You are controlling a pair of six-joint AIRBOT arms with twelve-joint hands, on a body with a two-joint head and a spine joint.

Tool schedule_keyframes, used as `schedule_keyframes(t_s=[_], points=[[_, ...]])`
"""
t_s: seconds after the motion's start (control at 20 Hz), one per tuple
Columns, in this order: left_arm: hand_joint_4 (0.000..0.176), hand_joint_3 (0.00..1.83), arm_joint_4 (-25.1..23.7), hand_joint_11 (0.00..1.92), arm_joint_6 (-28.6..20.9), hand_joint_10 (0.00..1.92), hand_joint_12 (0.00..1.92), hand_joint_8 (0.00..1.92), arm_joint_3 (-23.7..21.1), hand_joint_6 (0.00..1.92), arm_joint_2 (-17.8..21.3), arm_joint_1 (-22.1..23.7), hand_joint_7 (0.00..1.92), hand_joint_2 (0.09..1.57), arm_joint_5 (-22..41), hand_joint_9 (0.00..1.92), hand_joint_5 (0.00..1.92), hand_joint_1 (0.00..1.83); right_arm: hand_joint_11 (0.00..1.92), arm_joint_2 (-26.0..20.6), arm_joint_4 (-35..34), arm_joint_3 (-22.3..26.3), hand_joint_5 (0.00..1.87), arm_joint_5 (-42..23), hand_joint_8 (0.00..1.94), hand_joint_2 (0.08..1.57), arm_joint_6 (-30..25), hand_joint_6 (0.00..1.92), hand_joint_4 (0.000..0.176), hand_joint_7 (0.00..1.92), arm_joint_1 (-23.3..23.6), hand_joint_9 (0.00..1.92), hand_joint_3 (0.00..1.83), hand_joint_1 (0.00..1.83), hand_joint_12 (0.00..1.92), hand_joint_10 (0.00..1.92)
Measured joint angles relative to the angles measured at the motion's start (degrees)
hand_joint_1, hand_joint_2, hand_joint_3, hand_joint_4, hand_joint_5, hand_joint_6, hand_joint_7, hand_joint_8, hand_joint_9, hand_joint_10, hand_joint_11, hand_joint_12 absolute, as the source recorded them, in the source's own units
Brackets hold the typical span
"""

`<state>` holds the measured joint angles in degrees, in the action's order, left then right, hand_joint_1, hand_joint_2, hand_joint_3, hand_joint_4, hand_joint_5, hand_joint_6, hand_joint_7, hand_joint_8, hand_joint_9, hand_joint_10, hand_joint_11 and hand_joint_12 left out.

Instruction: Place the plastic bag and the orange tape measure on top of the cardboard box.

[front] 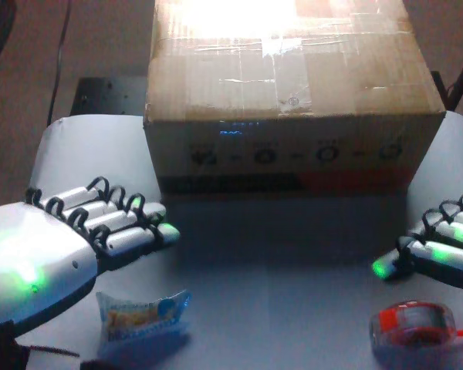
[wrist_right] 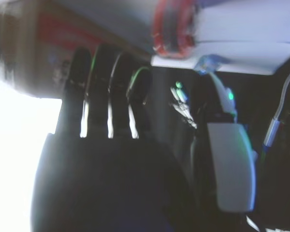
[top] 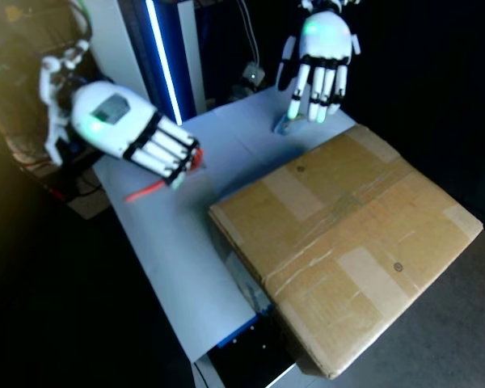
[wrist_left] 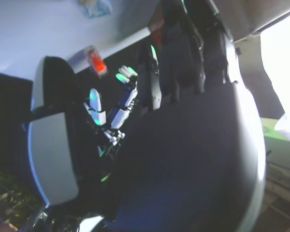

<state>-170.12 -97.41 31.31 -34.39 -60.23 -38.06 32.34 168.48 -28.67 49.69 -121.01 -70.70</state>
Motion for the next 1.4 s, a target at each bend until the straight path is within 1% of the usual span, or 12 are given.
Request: schedule_keyframes(t_s=[0.05,0.15,0.2,0.25,0.35,0.45,0.65,0.85,1.1,1.25,1.3,1.4], points=[[0.0,0.0,0.0,0.0,0.0,0.02,0.89,0.0,0.2,0.0,-0.4,0.0,0.12,0.92,-0.1,0.06,0.19,0.64,0.0,0.0,-0.1,-0.1,0.0,0.1,0.53,0.86,0.0,0.44,0.103,0.0,0.0,0.0,0.0,0.63,0.25,0.54],[0.0,0.0,-0.1,0.0,0.0,0.02,1.01,0.0,0.3,0.01,-0.6,0.1,0.13,0.9,0.1,0.08,0.23,0.72,0.01,0.3,-0.5,-0.7,0.0,0.4,0.5,0.86,0.0,0.34,0.088,0.0,0.0,0.0,0.0,0.69,0.01,0.57],[0.0,0.0,0.1,0.0,0.0,0.01,1.04,0.0,0.3,0.0,-0.9,0.4,0.13,0.89,0.2,0.08,0.22,0.74,0.0,0.3,-0.8,-0.7,0.0,0.5,0.57,0.87,0.0,0.43,0.079,0.0,0.0,0.0,0.0,0.66,0.42,0.7],[0.016,0.01,-0.1,0.0,0.0,0.01,0.96,0.0,0.7,0.0,-1.6,0.5,0.08,0.97,-0.1,0.07,0.15,0.66,0.0,0.6,-0.7,-1.2,0.0,0.8,0.66,0.87,0.1,0.58,0.069,0.0,0.0,0.0,0.0,0.65,1.42,0.83],[0.012,0.01,0.3,0.0,0.0,0.0,1.02,0.0,2.5,0.0,-4.4,1.0,0.1,0.98,0.3,0.09,0.19,0.62,0.0,2.9,-1.4,-2.9,0.0,1.3,0.66,0.84,0.1,0.63,0.055,0.0,0.0,0.0,0.0,0.63,1.71,0.81],[0.0,0.0,2.2,0.0,0.0,0.0,0.95,0.0,4.7,0.0,-7.8,1.1,0.1,0.97,1.9,0.09,0.19,0.67,0.0,5.7,-2.6,-4.6,0.0,1.0,0.65,0.85,0.1,0.64,0.0,0.0,0.0,0.0,0.0,0.56,1.2,0.76],[0.003,0.0,6.3,0.0,0.0,0.02,1.02,0.01,8.6,0.0,-11.9,1.1,0.14,0.95,4.3,0.16,0.22,0.75,0.0,8.4,-5.2,-6.7,0.0,0.9,0.68,0.86,1.7,0.64,0.0,0.02,0.0,0.0,0.0,0.51,1.01,0.88],[0.0,0.0,8.2,0.0,1.3,0.0,0.86,0.0,9.0,0.0,-12.6,0.3,0.12,0.95,5.0,0.12,0.22,0.74,0.0,10.6,-6.1,-7.7,0.03,0.3,0.38,0.86,3.6,0.61,0.0,0.18,0.0,0.03,0.01,0.49,0.91,0.81],[0.013,0.0,8.6,0.0,1.6,0.01,0.92,0.0,8.2,0.0,-12.6,-1.4,0.13,0.97,3.2,0.13,0.23,0.71,0.0,12.7,-6.5,-8.9,0.23,-0.7,0.05,0.84,3.7,0.25,0.0,0.34,0.0,0.17,0.0,0.57,0.98,0.54],[0.0,0.0,9.2,0.0,1.6,0.02,1.06,0.01,8.2,0.01,-12.9,-2.1,0.22,0.98,2.2,0.21,0.32,0.79,0.0,13.9,-6.5,-9.8,0.3,-0.7,0.04,0.84,3.8,0.22,0.0,0.38,0.0,0.21,0.0,0.68,1.12,0.52],[0.0,0.0,9.3,0.02,1.8,0.05,1.25,0.02,8.3,0.01,-13.5,-2.4,0.38,1.02,1.5,0.36,0.47,0.83,0.01,14.7,-6.5,-10.3,0.42,0.3,0.05,0.89,3.9,0.22,0.0,0.5,0.0,0.33,0.01,0.78,1.46,0.57],[0.0,0.0,9.4,0.16,1.5,0.05,1.2,0.01,9.0,0.01,-14.2,-3.2,0.57,1.09,0.8,0.54,0.63,0.98,0.12,15.8,-6.8,-10.8,0.59,1.4,0.22,1.03,4.1,0.43,0.0,0.67,0.0,0.43,0.01,1.05,1.56,0.86]])
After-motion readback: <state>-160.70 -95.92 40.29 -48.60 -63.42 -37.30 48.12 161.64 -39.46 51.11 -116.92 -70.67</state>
